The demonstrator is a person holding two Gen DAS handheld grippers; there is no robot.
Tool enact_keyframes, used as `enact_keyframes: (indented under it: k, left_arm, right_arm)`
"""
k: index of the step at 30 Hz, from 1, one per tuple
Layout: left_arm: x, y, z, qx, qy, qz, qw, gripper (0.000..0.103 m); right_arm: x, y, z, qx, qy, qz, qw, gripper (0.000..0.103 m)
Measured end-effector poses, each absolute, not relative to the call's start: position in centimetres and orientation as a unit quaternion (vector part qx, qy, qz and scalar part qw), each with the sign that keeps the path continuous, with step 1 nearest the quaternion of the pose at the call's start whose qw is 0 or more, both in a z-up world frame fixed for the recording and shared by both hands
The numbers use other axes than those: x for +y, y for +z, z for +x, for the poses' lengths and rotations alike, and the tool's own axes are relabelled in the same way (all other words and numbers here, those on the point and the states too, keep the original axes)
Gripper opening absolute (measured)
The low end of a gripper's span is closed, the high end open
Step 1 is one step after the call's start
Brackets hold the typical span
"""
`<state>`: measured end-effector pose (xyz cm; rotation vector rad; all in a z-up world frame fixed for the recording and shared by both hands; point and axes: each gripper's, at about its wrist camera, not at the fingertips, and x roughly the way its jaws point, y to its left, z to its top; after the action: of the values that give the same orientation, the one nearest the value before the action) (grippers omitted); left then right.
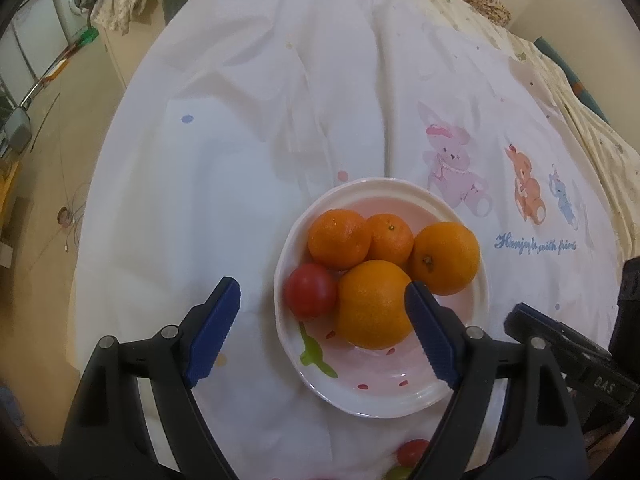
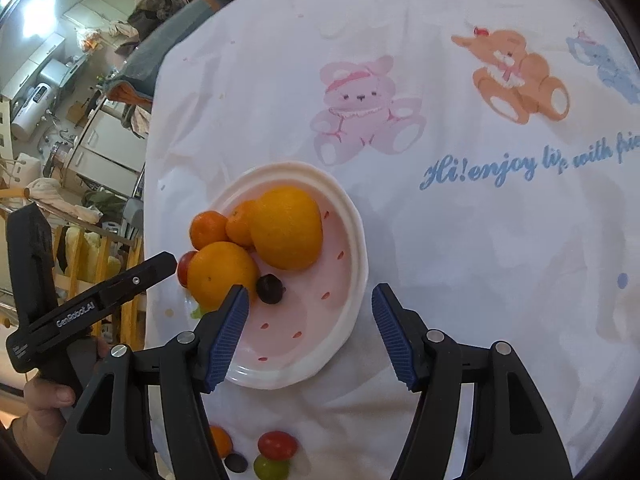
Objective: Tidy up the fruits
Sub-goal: 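Open the right gripper to drop the dark plum into the plate, then withdraw both open grippers toward the remaining fruits on the sheet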
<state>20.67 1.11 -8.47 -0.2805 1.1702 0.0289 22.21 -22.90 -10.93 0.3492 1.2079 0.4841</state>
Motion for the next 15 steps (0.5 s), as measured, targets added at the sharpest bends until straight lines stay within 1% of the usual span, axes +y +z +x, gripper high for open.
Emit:
enact_keyframes:
  k: [1,3,8,12,15]
  left_arm:
    - [1.1,-8.2,20.5,0.547,0.013,-0.132,0.827,0.082]
    - [1.1,-7.9,20.2,0.541,0.010,-0.133,0.830,0.082]
    - [0.4,-6.6,19.2,0.528,-0.007,-0.124,0.840,0.082]
    - [0.4,-4.9,17.2,0.504,-0.014,-0.100,0.858,0.082]
    - [0.7,-4.3,15.9,0.504,-0.016,-0.083,0.859,0.082]
  right_arm:
    - [-23.0,-10.6,21.9,0.556,0.221,0.157,0.786,0.077]
    - [-23.1,-9.9,20.9,0.544,0.205,0.138,0.802,0.086]
    - [-23.9,-8.7,18.2,0.534,0.195,0.120,0.814,0.087]
    - [-25.0,-8.4,16.1,0.538,0.176,0.148,0.811,0.087]
    - [-25.4,-7.7,14.5,0.528,0.171,0.161,0.816,0.087]
